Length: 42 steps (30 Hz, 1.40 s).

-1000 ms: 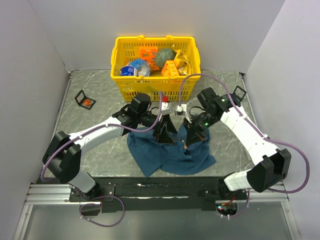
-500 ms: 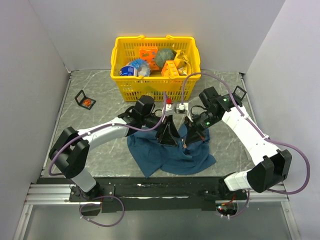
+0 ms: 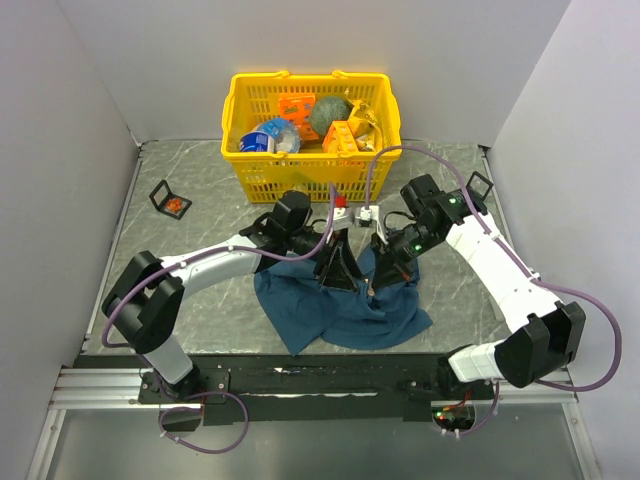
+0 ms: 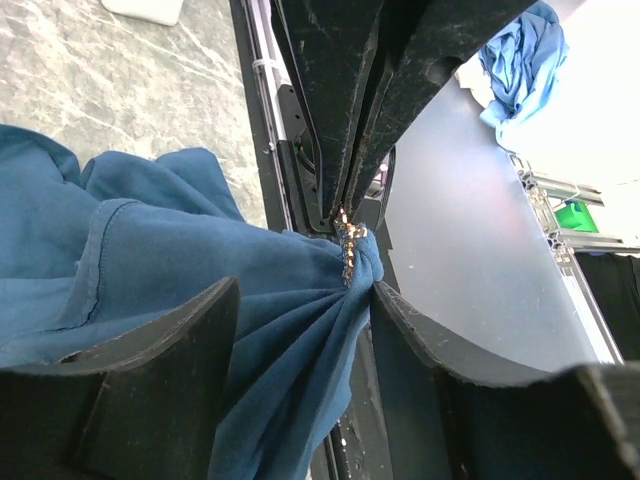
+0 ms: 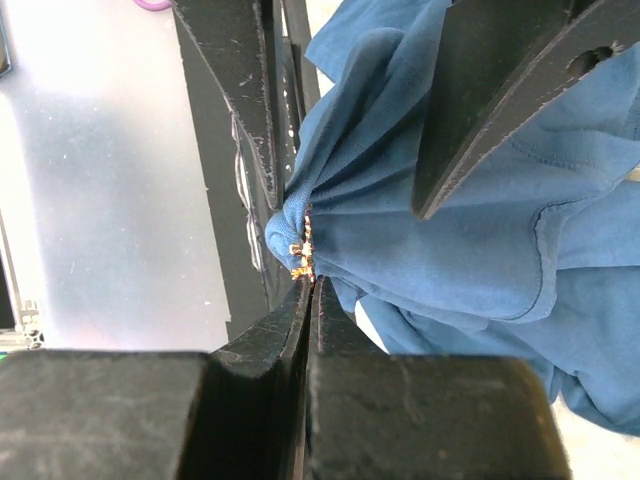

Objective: Remove the brooch from the garment
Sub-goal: Remove the brooch from the clothes.

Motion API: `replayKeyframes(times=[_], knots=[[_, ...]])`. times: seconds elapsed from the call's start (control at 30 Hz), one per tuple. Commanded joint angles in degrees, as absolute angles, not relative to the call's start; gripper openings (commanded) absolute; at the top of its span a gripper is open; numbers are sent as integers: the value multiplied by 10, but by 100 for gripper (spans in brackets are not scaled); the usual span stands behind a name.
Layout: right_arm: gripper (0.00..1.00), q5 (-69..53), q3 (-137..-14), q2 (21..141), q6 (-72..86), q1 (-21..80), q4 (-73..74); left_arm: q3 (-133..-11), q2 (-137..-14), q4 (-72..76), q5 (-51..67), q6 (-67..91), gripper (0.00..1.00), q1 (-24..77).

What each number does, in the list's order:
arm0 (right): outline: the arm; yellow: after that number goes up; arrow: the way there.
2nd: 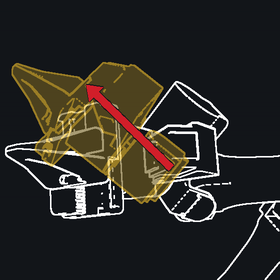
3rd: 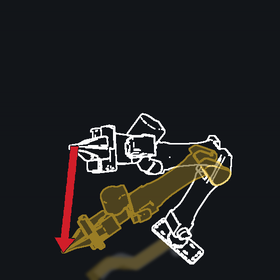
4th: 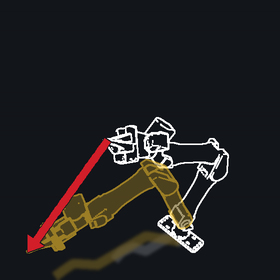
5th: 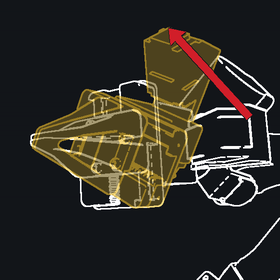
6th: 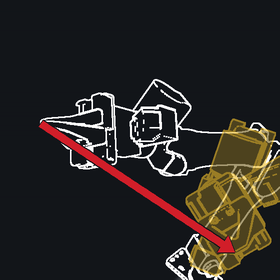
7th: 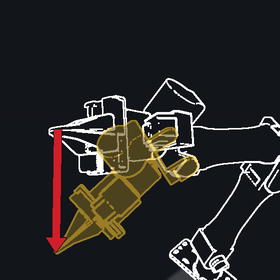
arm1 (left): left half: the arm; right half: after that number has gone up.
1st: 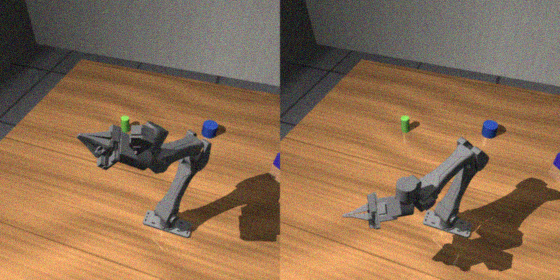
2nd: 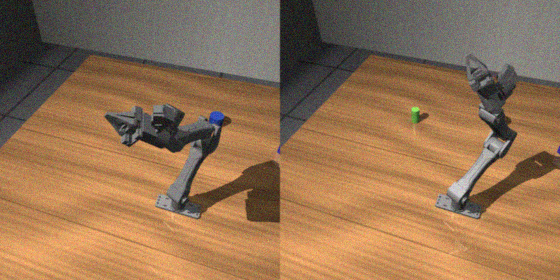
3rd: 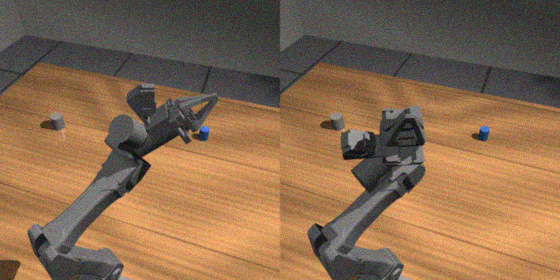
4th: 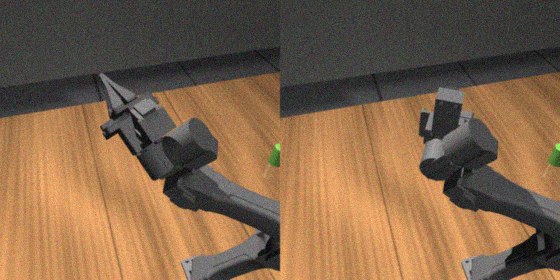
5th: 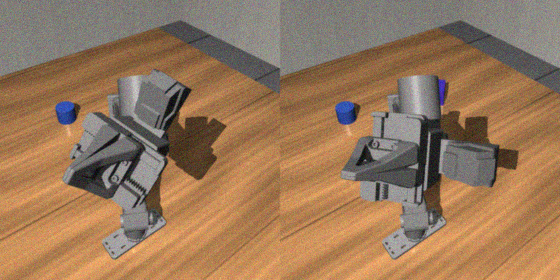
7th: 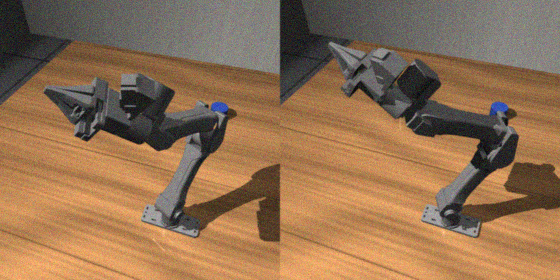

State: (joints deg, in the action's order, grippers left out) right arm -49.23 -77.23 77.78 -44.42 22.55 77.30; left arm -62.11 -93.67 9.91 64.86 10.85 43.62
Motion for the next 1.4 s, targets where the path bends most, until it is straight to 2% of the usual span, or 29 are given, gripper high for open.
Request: replayKeyframes(times=[0.0,0.43,0.5,0.57,0.63,0.73,0.93,1.03,1.37], knots=[[0,-521,-771,758,-447,225,789,-650,-941,114,671,110,59,451],[0,-522,-773,763,-441,225,784,-698,-953,34,651,61,41,480],[0,-521,-773,759,-439,225,783,-701,-954,25,649,55,43,483],[0,-519,-773,756,-440,225,781,-700,-954,22,647,52,56,485],[0,-517,-770,755,-439,225,780,-696,-954,25,647,54,62,485],[0,-518,-769,756,-437,225,778,-697,-954,26,647,57,65,486],[0,-521,-772,758,-438,225,780,-701,-959,43,645,71,64,490],[0,-521,-766,751,-436,225,776,-689,-954,55,638,76,68,490],[0,-581,-748,737,-475,208,791,-688,-953,79,670,96,72,490]])
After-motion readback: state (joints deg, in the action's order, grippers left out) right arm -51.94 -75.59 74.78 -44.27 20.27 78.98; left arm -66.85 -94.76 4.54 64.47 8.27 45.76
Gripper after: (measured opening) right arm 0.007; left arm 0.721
